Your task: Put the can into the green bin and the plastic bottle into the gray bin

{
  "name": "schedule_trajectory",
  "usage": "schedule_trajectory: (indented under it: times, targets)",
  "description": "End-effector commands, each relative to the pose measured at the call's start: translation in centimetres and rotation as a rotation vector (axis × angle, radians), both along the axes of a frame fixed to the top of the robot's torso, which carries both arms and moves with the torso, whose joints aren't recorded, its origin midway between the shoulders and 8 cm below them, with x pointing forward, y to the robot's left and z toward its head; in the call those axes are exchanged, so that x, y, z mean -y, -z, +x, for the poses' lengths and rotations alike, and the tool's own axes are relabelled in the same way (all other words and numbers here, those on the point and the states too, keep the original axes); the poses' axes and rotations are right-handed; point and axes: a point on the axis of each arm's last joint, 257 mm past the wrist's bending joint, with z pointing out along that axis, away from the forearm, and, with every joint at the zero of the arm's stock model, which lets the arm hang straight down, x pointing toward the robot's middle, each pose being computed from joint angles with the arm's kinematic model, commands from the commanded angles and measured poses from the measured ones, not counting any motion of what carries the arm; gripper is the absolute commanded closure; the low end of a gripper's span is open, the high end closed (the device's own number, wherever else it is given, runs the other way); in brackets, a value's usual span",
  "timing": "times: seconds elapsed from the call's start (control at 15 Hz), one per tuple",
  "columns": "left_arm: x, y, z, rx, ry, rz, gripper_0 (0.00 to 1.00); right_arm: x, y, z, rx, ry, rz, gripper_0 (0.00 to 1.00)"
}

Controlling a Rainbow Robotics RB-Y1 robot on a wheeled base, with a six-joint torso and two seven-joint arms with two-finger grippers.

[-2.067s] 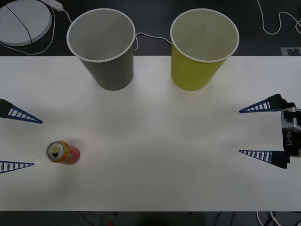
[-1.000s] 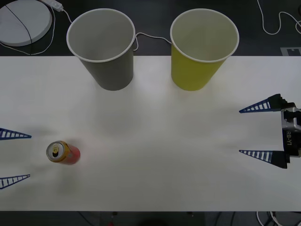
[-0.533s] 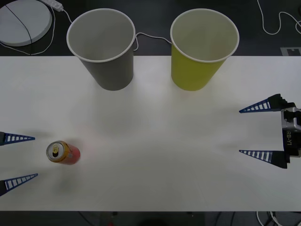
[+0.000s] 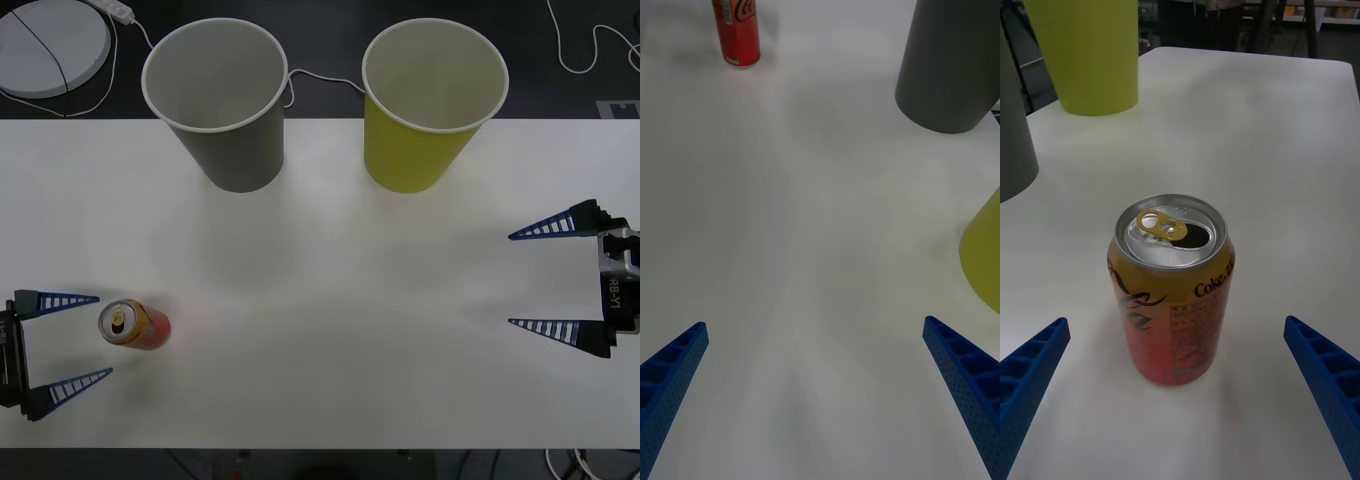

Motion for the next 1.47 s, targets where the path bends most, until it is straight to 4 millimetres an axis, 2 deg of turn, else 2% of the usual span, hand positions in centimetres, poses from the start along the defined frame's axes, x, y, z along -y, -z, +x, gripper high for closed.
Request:
schedule_trajectory:
  times: [0.07, 0.53, 0.93, 1.4, 1.47]
  targets:
    - [0.5, 0.5, 0.5, 0.014, -0.015, -0.001, 0.0, 0.0, 0.0, 0.0, 0.0, 0.0, 0.0, 0.0]
    - [2.5, 2.0, 1.9, 0.036, -0.059, -0.041, 0.0, 0.0, 0.0, 0.0, 0.0, 0.0, 0.0, 0.0]
    - [4.5, 2.4, 3.2, 0.055, -0.072, -0.067, 0.0, 0.0, 0.0, 0.0, 0.0, 0.0, 0.0, 0.0]
    - [5.2, 2.6, 3.9, 0.063, -0.081, -0.071, 0.0, 0.0, 0.0, 0.0, 0.0, 0.0, 0.0, 0.0]
    - [5.2, 2.6, 3.8, 0.062, -0.082, -0.07, 0.25, 0.0, 0.0, 0.0, 0.0, 0.0, 0.0, 0.0]
